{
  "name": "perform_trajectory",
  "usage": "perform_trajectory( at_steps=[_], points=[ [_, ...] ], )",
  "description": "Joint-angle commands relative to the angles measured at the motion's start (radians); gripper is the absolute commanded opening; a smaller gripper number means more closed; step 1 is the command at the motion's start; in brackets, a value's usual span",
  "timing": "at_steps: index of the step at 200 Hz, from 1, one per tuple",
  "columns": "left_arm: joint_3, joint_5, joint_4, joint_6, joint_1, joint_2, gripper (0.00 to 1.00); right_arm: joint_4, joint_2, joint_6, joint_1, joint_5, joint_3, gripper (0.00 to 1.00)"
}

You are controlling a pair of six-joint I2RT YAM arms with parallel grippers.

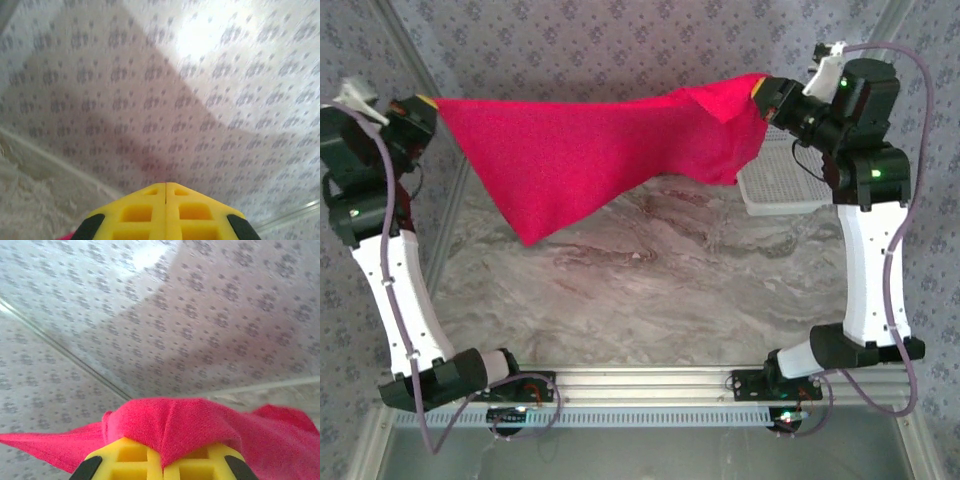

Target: Fold the inside-out t-shirt

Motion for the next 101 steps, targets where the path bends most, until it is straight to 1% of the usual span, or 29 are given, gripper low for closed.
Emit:
perform_trajectory(
  at_steps=[1,19,31,46,65,82,101],
  points=[
    [0.105,0.042,0.018,-0.027,0.044,-0.06,0.0,0.039,-0.097,0.013,-0.01,-0.046,0.053,0.0],
    [0.186,0.044,-0.024,-0.013,0.053,-0.064,0.0,0.04,-0.173,-0.019,-0.01,0.014,0.062,0.0],
    [0.269,0.037,-0.053,0.001,0.055,-0.058,0.0,0.026,-0.208,-0.048,-0.01,0.064,0.078,0.0],
    [0.342,0.025,-0.089,0.021,0.055,-0.038,0.0,-0.005,-0.224,-0.089,-0.011,0.122,0.111,0.0],
    [0.427,0.023,-0.128,0.036,0.056,0.008,0.0,-0.036,-0.207,-0.122,-0.011,0.166,0.14,0.0],
    [0.434,0.025,-0.133,0.035,0.055,0.042,0.0,-0.05,-0.177,-0.134,-0.013,0.177,0.143,0.0],
    [0.357,0.03,-0.096,0.034,0.055,0.07,0.0,-0.042,-0.138,-0.144,-0.013,0.193,0.106,0.0]
  ],
)
